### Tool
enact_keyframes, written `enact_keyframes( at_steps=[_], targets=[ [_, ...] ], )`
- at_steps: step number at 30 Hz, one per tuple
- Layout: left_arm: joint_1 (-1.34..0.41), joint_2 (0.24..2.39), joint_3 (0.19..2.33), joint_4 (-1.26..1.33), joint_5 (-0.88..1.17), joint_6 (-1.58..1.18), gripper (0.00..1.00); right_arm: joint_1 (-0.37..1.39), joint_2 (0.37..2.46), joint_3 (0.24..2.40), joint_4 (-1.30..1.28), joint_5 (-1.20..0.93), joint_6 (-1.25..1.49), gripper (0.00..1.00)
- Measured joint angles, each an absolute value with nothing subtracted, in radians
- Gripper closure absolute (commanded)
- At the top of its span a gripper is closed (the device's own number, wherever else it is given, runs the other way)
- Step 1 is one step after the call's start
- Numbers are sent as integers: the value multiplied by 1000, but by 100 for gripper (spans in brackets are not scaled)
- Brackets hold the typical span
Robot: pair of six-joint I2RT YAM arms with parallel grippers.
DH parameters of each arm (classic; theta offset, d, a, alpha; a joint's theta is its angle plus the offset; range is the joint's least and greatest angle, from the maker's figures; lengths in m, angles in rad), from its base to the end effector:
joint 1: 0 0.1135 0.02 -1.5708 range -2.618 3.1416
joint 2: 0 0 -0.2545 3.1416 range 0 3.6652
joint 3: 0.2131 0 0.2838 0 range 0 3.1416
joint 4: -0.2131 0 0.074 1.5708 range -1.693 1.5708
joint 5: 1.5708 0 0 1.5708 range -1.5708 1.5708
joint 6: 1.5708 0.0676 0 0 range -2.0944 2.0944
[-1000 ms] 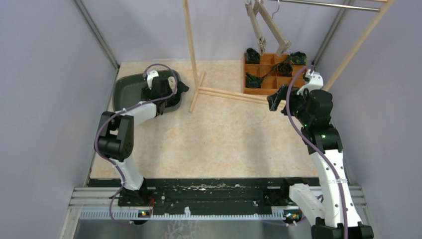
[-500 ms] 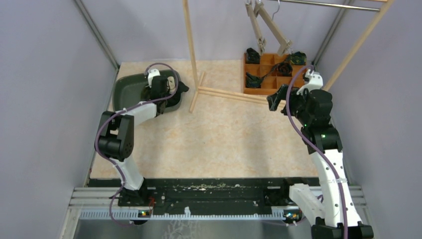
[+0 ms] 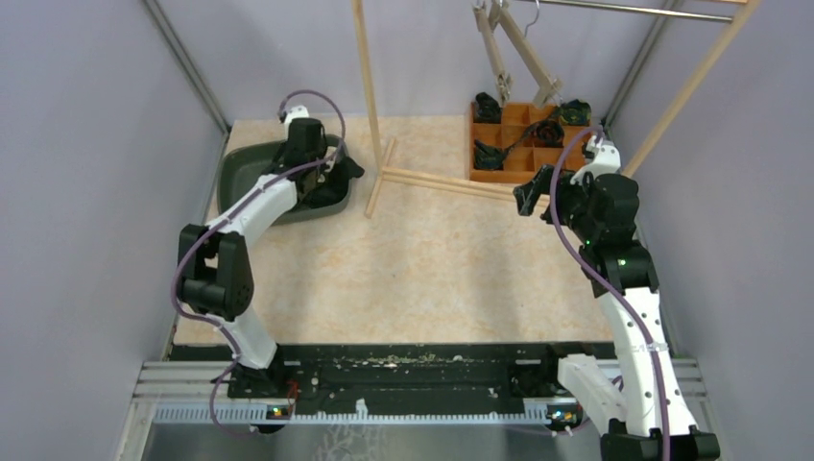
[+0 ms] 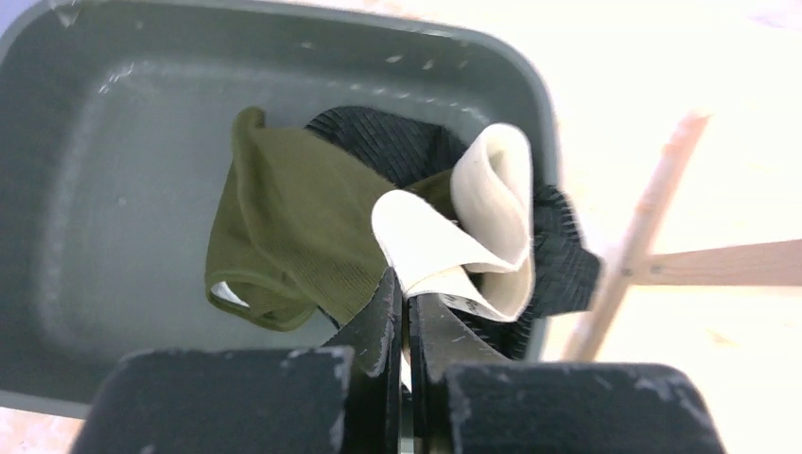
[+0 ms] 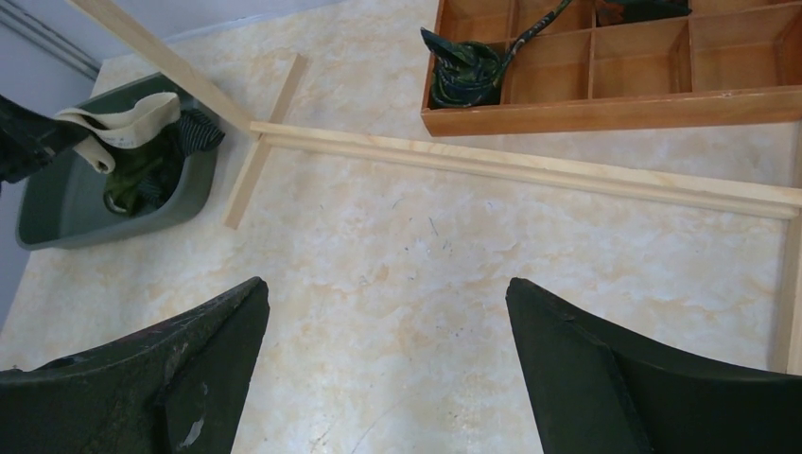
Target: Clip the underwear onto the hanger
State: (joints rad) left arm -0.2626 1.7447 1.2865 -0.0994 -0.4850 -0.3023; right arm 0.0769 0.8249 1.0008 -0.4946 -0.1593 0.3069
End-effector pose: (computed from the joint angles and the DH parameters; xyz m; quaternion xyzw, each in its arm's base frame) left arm 0.4455 -0.0871 0.2245 -0.1333 0.8463 0.0704 0.5109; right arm 0.2420 0.0294 0.3640 0.0464 0.8078 0.1747 0.5611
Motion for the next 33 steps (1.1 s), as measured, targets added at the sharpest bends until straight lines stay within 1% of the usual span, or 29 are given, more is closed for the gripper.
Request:
enact_keyframes(
  at_steps=[6, 12, 19, 26, 29, 33],
  targets=[
    [-355, 1746, 1531, -358, -453, -321, 100, 77, 825, 1001, -495, -164, 307, 4],
    [-483, 1822, 1742, -542, -358, -340, 100, 77, 816, 1000, -495, -167, 307, 4],
    [-596, 1966, 1793, -712, -261, -352, 100, 77, 778, 993, -496, -166, 307, 4],
    [-685, 2043, 1809, -828, -220, -363, 100, 77, 763, 993, -496, -162, 307, 4],
    [-722, 2069, 1853, -866, -212, -367, 100, 77, 760, 992, -495, -161, 308, 4],
    [-766, 2111, 1963, -900, -209, -371, 100, 77, 756, 988, -496, -159, 310, 4]
  ],
)
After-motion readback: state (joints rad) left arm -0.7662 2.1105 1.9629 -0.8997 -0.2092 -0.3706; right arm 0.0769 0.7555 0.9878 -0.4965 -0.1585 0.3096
